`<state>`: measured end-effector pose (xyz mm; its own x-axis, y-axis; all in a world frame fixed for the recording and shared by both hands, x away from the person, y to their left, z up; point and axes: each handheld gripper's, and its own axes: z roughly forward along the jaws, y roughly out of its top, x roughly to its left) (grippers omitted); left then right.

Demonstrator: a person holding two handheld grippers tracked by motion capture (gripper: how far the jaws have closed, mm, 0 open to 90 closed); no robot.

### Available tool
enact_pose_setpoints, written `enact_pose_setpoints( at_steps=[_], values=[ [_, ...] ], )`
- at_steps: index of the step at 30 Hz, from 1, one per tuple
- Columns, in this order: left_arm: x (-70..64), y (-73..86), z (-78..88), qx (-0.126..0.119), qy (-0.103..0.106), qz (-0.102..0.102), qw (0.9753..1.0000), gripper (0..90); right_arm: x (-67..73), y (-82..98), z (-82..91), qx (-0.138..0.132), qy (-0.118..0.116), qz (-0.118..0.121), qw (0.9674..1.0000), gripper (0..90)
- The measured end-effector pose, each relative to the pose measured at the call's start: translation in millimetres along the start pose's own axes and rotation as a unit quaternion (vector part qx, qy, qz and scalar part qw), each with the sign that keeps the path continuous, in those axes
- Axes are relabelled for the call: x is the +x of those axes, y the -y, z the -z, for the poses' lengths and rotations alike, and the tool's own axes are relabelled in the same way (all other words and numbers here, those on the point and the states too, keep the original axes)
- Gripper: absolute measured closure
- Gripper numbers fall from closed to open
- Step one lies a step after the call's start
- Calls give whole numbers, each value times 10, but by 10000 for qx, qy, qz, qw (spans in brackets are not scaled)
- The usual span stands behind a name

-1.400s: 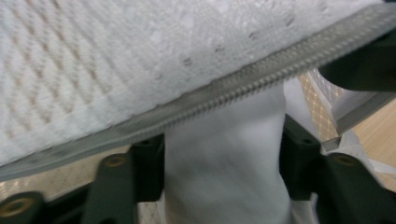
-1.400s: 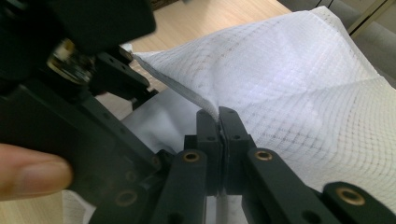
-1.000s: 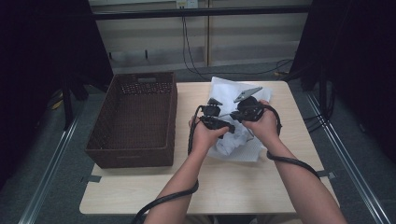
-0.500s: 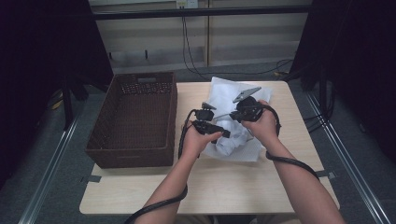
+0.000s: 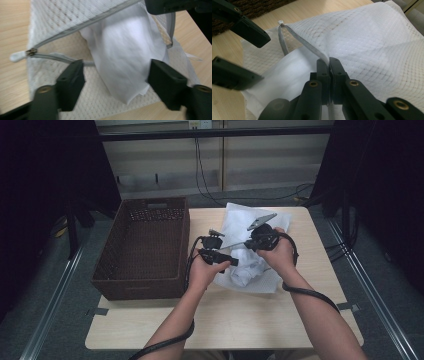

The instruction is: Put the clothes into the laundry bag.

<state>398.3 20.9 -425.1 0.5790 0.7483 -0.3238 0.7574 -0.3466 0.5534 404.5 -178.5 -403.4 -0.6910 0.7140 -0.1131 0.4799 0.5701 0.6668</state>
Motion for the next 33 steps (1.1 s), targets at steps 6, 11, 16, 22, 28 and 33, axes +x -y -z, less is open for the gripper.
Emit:
enact_pose_setpoints(
  at_steps=[6, 11, 16, 22, 28, 33],
  values=[
    [36, 41, -14, 137, -255, 67, 9996, 537, -1, -2, 5, 4, 10, 4, 10000, 876],
    [87, 99, -91, 302, -389, 90, 9987, 717, -11, 7, 10, -11, 33, 10, 10000, 875],
    [131, 177, -204, 464, -429, 83, 9980, 874, -9, 15, 5, -38, 17, -3, 10000, 873],
    [127, 229, -296, 565, -417, 166, 9974, 900, -27, 41, 8, -6, -9, -70, 10000, 869],
    [123, 260, -338, 604, -391, 199, 9972, 900, -30, 65, 9, 9, -8, -92, 10000, 853],
    [126, 287, -384, 594, -318, 251, 9974, 900, -26, 82, 6, 4, -47, -170, 9998, 839]
  ],
)
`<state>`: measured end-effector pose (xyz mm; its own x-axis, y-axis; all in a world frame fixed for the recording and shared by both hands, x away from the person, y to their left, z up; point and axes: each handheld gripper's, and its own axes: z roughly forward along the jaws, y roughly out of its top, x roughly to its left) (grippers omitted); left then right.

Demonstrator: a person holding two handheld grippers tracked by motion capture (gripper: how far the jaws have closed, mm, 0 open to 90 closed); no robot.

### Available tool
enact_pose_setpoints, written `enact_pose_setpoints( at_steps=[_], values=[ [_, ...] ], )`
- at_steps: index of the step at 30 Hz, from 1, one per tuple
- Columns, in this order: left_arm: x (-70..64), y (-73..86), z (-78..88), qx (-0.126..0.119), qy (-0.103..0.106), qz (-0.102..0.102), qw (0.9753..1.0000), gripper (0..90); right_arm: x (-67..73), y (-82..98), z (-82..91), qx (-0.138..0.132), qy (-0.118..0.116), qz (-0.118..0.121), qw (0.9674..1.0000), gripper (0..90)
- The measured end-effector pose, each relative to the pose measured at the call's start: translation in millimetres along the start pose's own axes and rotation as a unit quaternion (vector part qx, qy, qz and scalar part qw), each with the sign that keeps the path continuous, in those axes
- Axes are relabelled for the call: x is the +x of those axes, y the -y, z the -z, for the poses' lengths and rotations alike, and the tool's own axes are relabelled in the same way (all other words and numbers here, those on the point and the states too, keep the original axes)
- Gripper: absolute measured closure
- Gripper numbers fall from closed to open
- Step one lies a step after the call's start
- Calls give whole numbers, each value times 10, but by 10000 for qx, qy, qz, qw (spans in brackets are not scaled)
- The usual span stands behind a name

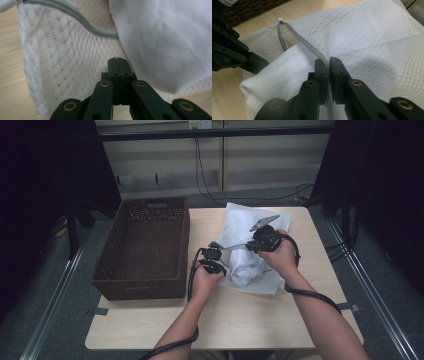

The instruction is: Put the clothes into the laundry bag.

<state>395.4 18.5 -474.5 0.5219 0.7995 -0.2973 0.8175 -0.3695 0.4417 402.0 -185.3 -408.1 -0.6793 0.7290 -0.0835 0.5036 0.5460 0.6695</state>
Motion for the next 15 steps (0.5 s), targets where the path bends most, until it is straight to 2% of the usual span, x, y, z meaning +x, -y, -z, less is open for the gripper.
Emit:
enact_pose_setpoints(
  at_steps=[7, 8, 14, 15],
  values=[
    [22, 33, -61, 86, -23, 41, 10000, 900, -16, 11, 19, -51, -33, -20, 10000, 816],
    [13, 41, -76, 61, -31, 97, 9999, 900, -17, 13, 22, -71, 0, -32, 10000, 812],
    [41, 49, -75, 39, 70, 151, 9999, 900, -24, 32, 43, -89, -50, -98, 9999, 782],
    [49, 50, -73, 54, 65, 112, 9999, 900, -24, 34, 49, -93, -50, -122, 9999, 780]
  ],
)
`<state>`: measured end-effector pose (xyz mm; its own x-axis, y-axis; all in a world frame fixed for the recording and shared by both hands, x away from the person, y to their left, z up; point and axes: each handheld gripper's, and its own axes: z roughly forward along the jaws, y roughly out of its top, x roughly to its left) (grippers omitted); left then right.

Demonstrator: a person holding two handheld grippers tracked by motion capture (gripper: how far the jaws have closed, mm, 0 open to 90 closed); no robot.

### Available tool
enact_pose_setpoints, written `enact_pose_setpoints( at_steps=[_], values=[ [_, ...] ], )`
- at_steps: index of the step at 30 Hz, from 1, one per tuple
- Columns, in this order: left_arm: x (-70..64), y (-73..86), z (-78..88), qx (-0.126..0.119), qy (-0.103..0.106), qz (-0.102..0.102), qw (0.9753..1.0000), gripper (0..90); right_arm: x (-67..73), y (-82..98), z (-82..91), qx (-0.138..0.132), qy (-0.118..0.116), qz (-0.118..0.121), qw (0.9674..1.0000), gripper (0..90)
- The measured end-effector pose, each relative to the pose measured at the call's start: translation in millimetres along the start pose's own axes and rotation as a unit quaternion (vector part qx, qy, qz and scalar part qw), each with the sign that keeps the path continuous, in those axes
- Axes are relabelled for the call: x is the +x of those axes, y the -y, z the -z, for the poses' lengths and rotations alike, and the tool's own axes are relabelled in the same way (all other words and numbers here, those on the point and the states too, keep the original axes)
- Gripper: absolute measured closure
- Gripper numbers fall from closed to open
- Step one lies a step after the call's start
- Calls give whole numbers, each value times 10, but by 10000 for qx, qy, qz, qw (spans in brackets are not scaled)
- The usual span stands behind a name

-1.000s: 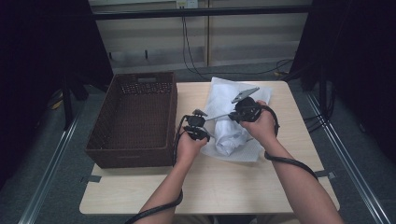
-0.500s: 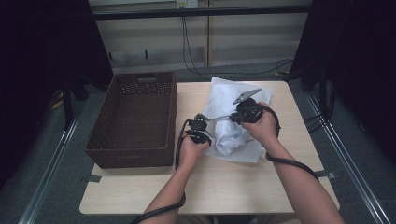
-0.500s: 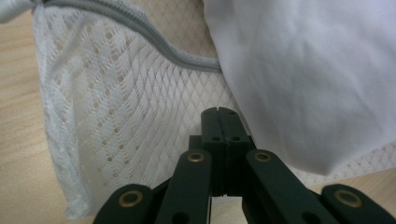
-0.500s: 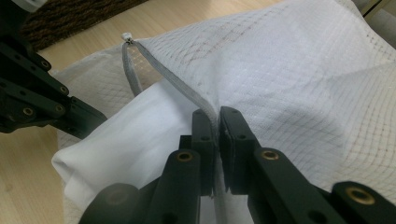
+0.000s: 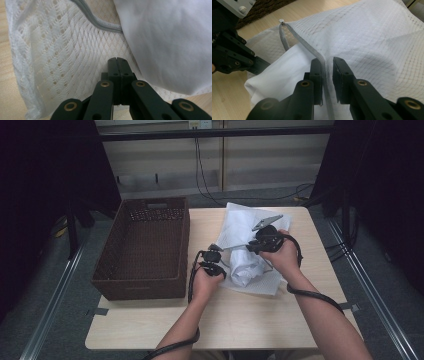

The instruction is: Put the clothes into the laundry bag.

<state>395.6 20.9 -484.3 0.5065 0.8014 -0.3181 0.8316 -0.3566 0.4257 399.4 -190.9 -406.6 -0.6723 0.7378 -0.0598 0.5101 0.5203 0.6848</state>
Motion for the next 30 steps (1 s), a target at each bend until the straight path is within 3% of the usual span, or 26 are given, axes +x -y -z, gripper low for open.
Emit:
enact_pose_setpoints(
  at_steps=[9, 13, 15, 30],
  values=[
    [-40, -1, -1, 19, -140, -97, 9999, 900, 7, 9, 75, -13, 18, -23, 10000, 766],
    [-38, 7, -9, -54, -86, 17, 9999, 900, 30, 41, 85, -43, -108, -75, 9999, 751],
    [-15, 8, -1, -4, -48, -46, 10000, 900, 41, 57, 90, -41, -147, -71, 9999, 751],
    [-111, -2, -5, 45, -369, -241, 9990, 900, 99, 172, 153, 63, -559, -58, 9984, 900]
  ],
)
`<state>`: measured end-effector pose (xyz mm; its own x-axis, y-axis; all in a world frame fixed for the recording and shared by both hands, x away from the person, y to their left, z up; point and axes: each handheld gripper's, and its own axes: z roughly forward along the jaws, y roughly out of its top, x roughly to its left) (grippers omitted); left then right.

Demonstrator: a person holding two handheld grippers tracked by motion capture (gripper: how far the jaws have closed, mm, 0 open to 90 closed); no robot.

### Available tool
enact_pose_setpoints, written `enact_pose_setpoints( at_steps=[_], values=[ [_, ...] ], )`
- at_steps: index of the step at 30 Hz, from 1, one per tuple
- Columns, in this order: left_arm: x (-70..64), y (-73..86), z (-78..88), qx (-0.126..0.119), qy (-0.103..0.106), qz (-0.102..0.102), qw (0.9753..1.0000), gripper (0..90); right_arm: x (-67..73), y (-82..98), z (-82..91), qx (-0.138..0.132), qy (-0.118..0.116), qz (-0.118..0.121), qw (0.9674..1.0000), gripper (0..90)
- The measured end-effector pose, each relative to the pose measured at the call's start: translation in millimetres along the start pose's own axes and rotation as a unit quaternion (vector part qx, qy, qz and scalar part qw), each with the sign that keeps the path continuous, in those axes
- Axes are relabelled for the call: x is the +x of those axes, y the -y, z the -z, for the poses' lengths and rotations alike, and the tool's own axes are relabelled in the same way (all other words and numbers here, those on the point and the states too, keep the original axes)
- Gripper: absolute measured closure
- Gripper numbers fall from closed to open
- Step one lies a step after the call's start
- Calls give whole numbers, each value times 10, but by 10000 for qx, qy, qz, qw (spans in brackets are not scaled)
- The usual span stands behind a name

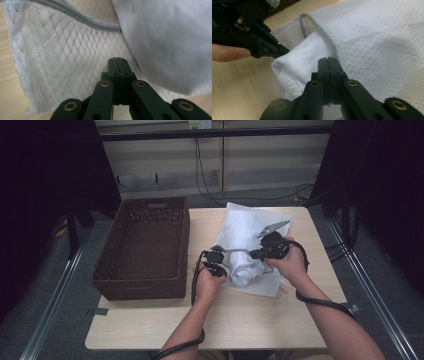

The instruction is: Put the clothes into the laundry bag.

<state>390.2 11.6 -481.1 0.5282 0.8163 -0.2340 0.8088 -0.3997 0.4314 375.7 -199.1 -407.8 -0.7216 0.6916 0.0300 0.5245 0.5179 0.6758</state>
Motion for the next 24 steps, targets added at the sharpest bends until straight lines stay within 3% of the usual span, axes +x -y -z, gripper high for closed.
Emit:
enact_pose_setpoints(
  at_steps=[9, 15, 24],
  values=[
    [3, 14, -2, -62, 31, 133, 9999, 900, 113, 14, -62, 21, -296, 71, 9995, 900],
    [20, 27, 0, -100, 116, 206, 9997, 900, 200, 3, -100, 27, -399, 132, 9991, 900],
    [17, 20, -2, -87, 77, 284, 9995, 900, 274, 37, -182, 112, -493, 155, 9986, 900]
  ],
)
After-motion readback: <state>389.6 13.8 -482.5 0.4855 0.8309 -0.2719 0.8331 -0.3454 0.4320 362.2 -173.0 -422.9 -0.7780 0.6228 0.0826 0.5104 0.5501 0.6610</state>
